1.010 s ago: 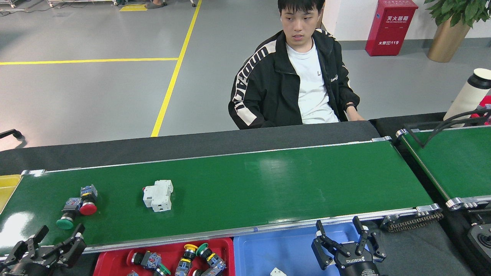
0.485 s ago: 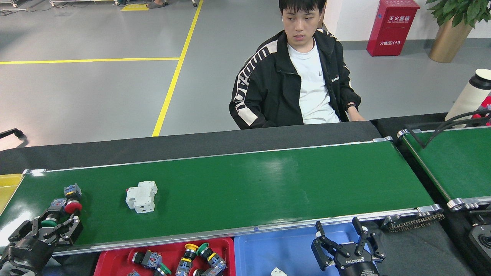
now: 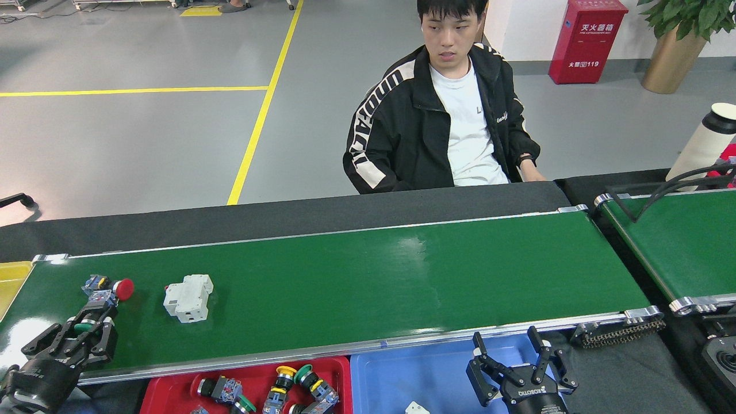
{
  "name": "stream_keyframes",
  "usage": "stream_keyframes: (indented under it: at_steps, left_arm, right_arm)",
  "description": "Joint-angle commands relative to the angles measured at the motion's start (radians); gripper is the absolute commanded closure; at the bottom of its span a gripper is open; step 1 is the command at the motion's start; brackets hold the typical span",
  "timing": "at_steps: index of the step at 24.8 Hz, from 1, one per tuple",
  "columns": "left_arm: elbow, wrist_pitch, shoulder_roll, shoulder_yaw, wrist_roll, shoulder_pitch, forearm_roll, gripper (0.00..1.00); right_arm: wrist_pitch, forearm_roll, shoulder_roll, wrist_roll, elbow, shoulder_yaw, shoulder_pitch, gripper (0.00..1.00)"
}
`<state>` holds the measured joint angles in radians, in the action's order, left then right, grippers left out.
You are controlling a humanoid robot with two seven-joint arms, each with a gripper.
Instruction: Pick switch part from conveyor to tray
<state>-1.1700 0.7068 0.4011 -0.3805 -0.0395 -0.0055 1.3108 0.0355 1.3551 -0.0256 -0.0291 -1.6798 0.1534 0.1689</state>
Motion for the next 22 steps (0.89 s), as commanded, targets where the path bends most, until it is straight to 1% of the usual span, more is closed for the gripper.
stream_keyframes:
  at_steps: [1, 4, 6, 8, 12, 14, 15, 16, 17, 18, 19, 20, 22]
  left_arm:
    - [-0.123, 0.079, 0.012, -0.021, -0.008, 0.082, -0.047, 0.97]
    - [-0.300, 0.079, -0.002, -0.032, -0.008, 0.222, -0.064, 0.97]
    - [-0.376, 0.079, -0.019, -0.014, -0.008, 0.282, -0.058, 0.97]
    - [-0.438, 0.079, -0.022, 0.012, -0.007, 0.300, -0.041, 0.97]
    - [-0.522, 0.079, -0.030, 0.127, -0.007, 0.302, 0.047, 0.97]
    - [-0.553, 0.079, -0.030, 0.213, -0.005, 0.302, 0.102, 0.96]
    - [-0.559, 0.079, -0.030, 0.253, -0.007, 0.302, 0.125, 0.92]
    - [-0.559, 0.079, -0.031, 0.273, -0.005, 0.302, 0.140, 0.83]
    - [-0.559, 0.079, -0.039, 0.288, -0.007, 0.302, 0.165, 0.65]
    - [-0.557, 0.079, -0.057, 0.295, -0.007, 0.302, 0.183, 0.40]
    - [-0.556, 0.079, -0.076, 0.298, -0.007, 0.302, 0.193, 0.00]
    - [-0.556, 0.079, -0.090, 0.298, -0.005, 0.302, 0.196, 0.00]
    - [-0.553, 0.079, -0.097, 0.295, -0.005, 0.305, 0.194, 0.00]
  right_arm:
    - [-0.003, -0.001, -0.010, -0.008, -0.009, -0.002, -0.008, 0.00]
    - [-0.003, -0.001, -0.010, -0.008, -0.009, -0.002, -0.006, 0.00]
    - [-0.003, -0.001, -0.011, -0.008, -0.009, -0.002, -0.005, 0.00]
    - [-0.003, -0.001, -0.019, -0.008, -0.009, -0.003, -0.003, 0.00]
    - [-0.003, -0.001, -0.024, -0.008, -0.009, -0.003, -0.002, 0.00]
    - [-0.003, -0.002, -0.024, -0.008, -0.009, -0.005, 0.000, 0.00]
    - [-0.002, -0.002, -0.024, -0.008, -0.008, -0.005, 0.000, 0.00]
    - [-0.002, -0.002, -0.024, -0.008, -0.006, -0.005, 0.000, 0.00]
    - [-0.002, -0.002, -0.024, -0.008, -0.006, -0.005, 0.000, 0.00]
    - [-0.002, -0.002, -0.024, -0.008, -0.004, -0.005, 0.000, 0.00]
    - [-0.002, -0.002, -0.024, -0.008, -0.004, -0.005, 0.000, 0.00]
    - [-0.002, -0.002, -0.024, -0.008, -0.004, -0.005, 0.000, 0.00]
    - [-0.002, -0.002, -0.024, -0.008, -0.004, -0.005, 0.000, 0.00]
